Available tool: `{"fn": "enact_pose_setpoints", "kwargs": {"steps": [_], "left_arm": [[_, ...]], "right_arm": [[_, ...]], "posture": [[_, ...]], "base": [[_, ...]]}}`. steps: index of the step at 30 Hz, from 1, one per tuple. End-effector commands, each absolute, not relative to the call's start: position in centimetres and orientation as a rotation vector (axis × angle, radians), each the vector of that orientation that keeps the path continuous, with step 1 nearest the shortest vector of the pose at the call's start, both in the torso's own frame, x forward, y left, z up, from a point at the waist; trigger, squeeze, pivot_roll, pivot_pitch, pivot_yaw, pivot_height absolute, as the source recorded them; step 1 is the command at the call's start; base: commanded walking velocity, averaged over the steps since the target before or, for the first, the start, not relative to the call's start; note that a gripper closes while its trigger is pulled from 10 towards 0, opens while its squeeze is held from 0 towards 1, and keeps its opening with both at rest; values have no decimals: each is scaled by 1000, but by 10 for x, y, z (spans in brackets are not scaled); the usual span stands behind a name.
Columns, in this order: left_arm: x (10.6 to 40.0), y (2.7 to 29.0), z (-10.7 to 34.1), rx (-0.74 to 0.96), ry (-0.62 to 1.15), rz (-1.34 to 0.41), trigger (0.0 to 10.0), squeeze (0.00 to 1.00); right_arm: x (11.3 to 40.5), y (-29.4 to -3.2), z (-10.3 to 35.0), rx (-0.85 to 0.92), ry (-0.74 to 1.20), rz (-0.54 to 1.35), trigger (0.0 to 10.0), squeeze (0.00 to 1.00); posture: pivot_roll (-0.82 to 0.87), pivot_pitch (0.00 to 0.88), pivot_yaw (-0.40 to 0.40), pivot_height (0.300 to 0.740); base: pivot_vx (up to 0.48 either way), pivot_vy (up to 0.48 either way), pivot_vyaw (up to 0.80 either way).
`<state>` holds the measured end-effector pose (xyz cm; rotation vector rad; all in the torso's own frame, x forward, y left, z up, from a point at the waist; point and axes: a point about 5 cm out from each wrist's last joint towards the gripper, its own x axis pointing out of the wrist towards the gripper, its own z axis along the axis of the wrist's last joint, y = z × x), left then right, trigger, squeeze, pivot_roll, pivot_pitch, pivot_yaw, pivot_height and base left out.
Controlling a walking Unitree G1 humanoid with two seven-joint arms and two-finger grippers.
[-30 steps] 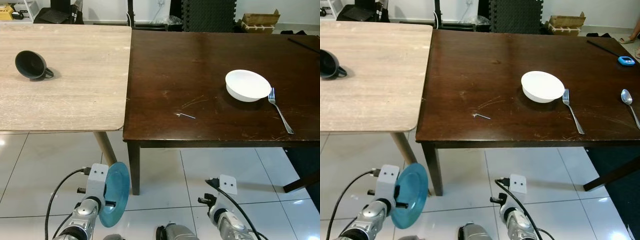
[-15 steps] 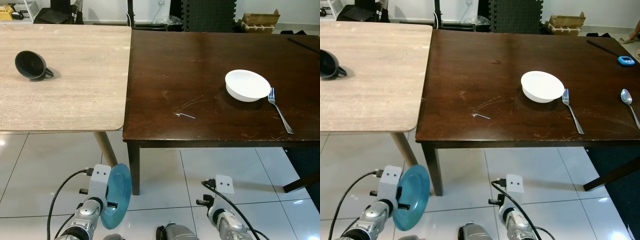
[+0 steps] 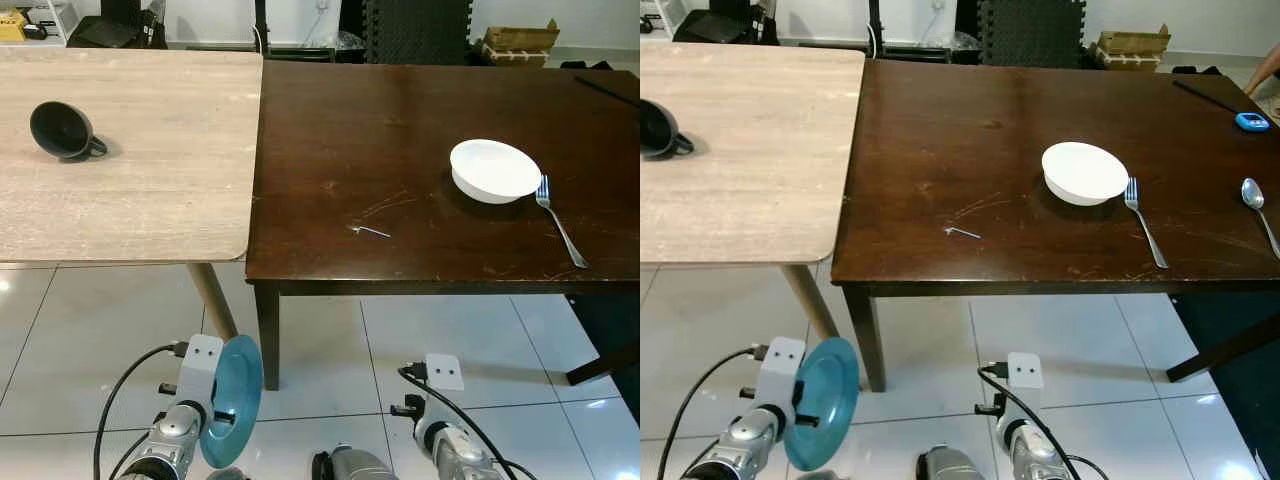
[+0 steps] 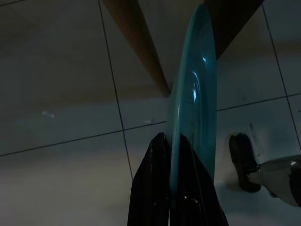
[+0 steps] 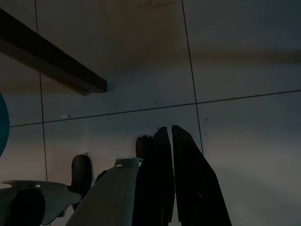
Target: Setting the table
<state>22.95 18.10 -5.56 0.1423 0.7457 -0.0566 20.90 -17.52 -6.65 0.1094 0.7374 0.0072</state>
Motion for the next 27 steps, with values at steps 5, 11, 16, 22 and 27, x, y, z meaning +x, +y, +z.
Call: {"fn": "enact_pose_setpoints", "kwargs": {"steps": [5,11,16,22,27], "left_arm": [[225,185,-59,150,780,-41,10000,0],[224,187,-59,156,783,-43,10000,0],[223,187,-60,165,790,-51,10000,0],[224,187,-60,168,790,-53,10000,0],[224,187,-60,165,791,-52,10000,0]], "right_arm": [[205,-176,-69,106,766,12,10000,0],[205,-176,-70,103,769,13,10000,0],[201,-175,-72,98,781,16,10000,0],[199,-176,-73,99,782,13,10000,0],[200,-175,-72,99,781,14,10000,0]], "posture": [[62,17,-4,740],[61,11,1,740],[58,7,7,740],[58,5,7,740],[57,7,6,740]], "base": [[0,0,0],[0,0,0],[0,0,0],[0,0,0],[0,0,0]]}}
